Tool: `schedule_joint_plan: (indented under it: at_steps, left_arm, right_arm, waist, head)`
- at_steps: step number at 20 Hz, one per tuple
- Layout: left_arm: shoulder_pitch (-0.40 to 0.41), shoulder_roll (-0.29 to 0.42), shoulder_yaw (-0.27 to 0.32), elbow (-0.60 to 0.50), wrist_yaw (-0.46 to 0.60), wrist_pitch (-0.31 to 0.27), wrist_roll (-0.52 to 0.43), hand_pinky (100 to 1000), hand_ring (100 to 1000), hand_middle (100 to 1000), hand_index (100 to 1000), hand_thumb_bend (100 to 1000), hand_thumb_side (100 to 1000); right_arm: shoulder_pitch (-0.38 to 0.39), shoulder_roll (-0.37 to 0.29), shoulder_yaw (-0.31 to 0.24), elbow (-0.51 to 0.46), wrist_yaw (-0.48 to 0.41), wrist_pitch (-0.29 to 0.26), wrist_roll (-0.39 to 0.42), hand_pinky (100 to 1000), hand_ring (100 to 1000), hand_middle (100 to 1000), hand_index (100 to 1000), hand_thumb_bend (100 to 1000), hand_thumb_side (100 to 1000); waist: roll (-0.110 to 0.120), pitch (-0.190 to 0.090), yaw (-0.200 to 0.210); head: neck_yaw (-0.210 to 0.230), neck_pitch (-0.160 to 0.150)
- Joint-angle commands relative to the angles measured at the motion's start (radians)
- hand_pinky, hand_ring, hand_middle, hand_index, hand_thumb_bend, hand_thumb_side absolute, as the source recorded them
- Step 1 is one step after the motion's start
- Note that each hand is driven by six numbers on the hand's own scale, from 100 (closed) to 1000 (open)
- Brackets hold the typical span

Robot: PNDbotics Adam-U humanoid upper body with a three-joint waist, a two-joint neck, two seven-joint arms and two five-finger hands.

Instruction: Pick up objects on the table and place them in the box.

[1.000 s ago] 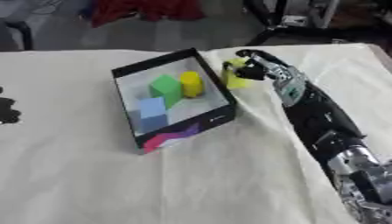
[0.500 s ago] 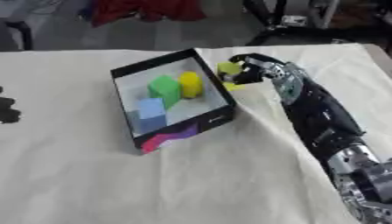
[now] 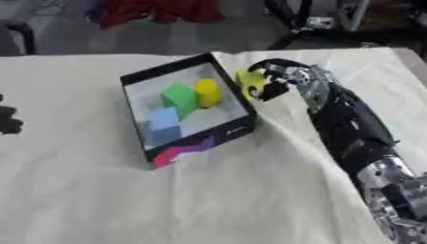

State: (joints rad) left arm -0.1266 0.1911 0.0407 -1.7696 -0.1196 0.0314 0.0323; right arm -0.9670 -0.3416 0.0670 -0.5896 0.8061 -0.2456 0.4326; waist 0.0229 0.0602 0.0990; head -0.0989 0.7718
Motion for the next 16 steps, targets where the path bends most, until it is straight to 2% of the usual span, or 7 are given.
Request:
schedule_joint_plan:
  at_steps: [1, 3, 4, 10, 16]
  left_arm:
    - [-0.013, 0.006, 0.003, -0.022, 0.0, -0.001, 0.0, 640, 585, 614, 820, 752, 669]
    - [-0.013, 0.007, 0.003, -0.022, 0.0, -0.001, 0.0, 640, 585, 613, 820, 752, 668]
    - [-0.013, 0.007, 0.003, -0.022, 0.0, -0.001, 0.0, 640, 584, 613, 820, 753, 668]
    - [-0.013, 0.007, 0.004, -0.022, 0.0, -0.001, 0.0, 640, 584, 613, 821, 753, 668]
    - [-0.013, 0.007, 0.005, -0.022, 0.0, -0.002, 0.001, 641, 584, 612, 821, 751, 667]
  right_arm:
    - [-0.012, -0.016, -0.003, -0.018, 0.018, -0.005, -0.028, 814, 805, 766, 851, 100, 100]
    - [-0.011, -0.017, -0.005, -0.02, 0.023, -0.005, -0.055, 808, 793, 745, 834, 100, 100]
    - [-0.012, -0.019, -0.007, -0.026, 0.026, -0.005, -0.082, 775, 750, 621, 732, 100, 100]
    - [-0.01, -0.02, 0.0, -0.054, 0.073, -0.009, -0.284, 705, 635, 407, 489, 100, 100]
    - [-0.009, -0.02, 0.004, -0.067, 0.1, -0.022, -0.462, 682, 590, 308, 387, 100, 100]
  waist:
    - [0.01, 0.005, 0.0]
    - [0.01, 0.005, 0.0]
    - [0.01, 0.005, -0.001]
    - [0.01, 0.005, 0.0]
    - [0.009, 0.004, -0.001]
  head:
    - [-0.001, -0.002]
    - [-0.001, -0.002]
    - [0.0, -0.002]
    - [0.001, -0.002]
    - [0.003, -0.002]
